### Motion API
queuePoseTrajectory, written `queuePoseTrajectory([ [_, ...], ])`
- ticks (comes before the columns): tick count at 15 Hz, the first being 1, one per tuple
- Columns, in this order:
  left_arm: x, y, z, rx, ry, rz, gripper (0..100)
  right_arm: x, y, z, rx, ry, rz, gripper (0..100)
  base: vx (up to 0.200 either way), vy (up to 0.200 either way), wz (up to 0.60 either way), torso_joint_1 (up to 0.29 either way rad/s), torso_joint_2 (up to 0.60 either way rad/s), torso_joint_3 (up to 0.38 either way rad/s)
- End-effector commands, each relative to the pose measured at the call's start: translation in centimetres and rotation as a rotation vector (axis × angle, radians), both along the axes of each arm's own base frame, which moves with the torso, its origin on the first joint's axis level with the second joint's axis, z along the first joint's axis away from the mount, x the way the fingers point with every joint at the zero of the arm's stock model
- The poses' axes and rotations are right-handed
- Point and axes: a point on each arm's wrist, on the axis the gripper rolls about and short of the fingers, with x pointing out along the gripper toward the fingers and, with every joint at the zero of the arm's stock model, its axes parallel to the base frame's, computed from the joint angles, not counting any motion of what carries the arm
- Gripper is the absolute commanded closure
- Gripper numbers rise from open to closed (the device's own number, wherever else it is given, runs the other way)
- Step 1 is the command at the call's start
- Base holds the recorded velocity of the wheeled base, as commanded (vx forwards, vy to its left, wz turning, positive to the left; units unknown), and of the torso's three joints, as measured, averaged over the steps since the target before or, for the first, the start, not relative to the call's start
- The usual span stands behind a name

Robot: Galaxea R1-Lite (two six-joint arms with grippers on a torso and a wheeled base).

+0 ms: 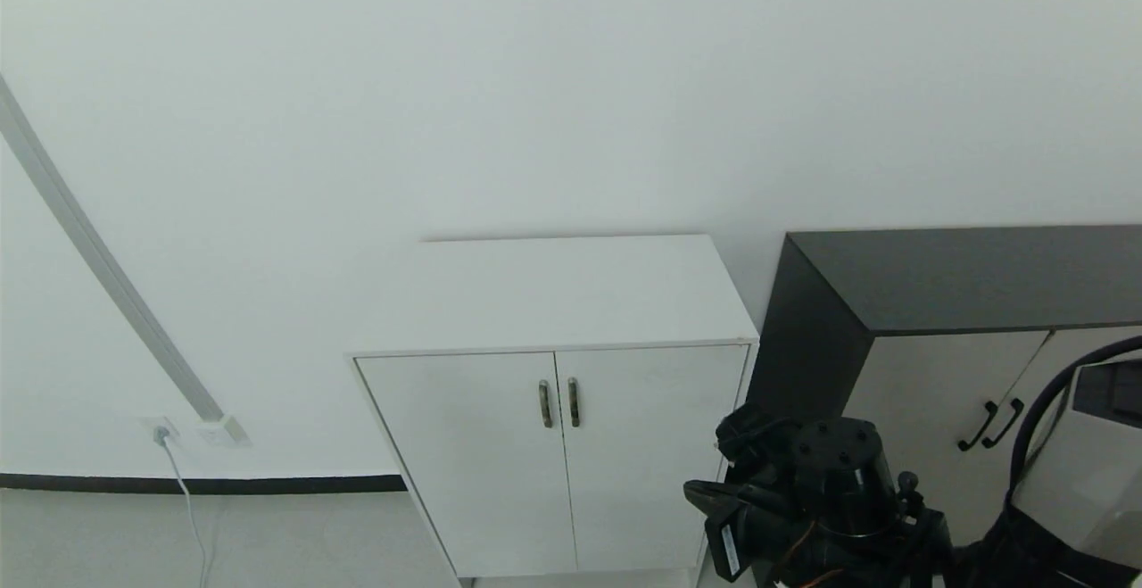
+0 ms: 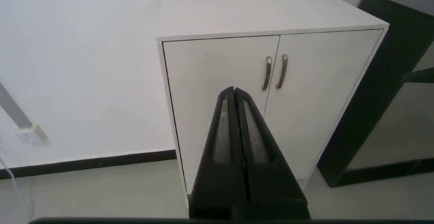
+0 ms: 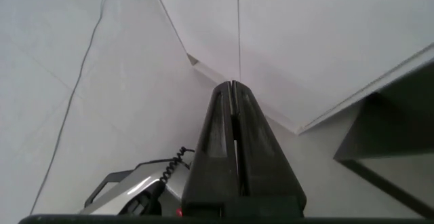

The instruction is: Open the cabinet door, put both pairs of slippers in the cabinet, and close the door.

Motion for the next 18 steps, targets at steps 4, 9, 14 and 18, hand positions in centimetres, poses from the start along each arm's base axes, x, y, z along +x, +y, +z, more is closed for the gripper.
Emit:
queuePoseTrajectory([
  [4, 0.0, 0.0, 0.0, 0.0, 0.001, 0.001, 100, 2.1, 1.7, -1.8, 0.009, -0.006, -0.013, 100, 0.0, 0.0, 0.0, 0.0, 0.0, 0.0],
  [9, 0.0, 0.0, 0.0, 0.0, 0.001, -0.001, 100, 8.7, 3.4, -4.4, 0.066, -0.077, -0.108, 100, 0.0, 0.0, 0.0, 0.0, 0.0, 0.0],
  [14, 0.0, 0.0, 0.0, 0.0, 0.001, -0.001, 100, 12.4, 3.5, -4.7, 0.075, -0.091, -0.16, 100, 0.0, 0.0, 0.0, 0.0, 0.0, 0.0],
  [18, 0.0, 0.0, 0.0, 0.0, 0.001, -0.001, 100, 14.1, 4.0, -4.9, 0.088, -0.105, -0.17, 100, 0.0, 0.0, 0.0, 0.0, 0.0, 0.0],
])
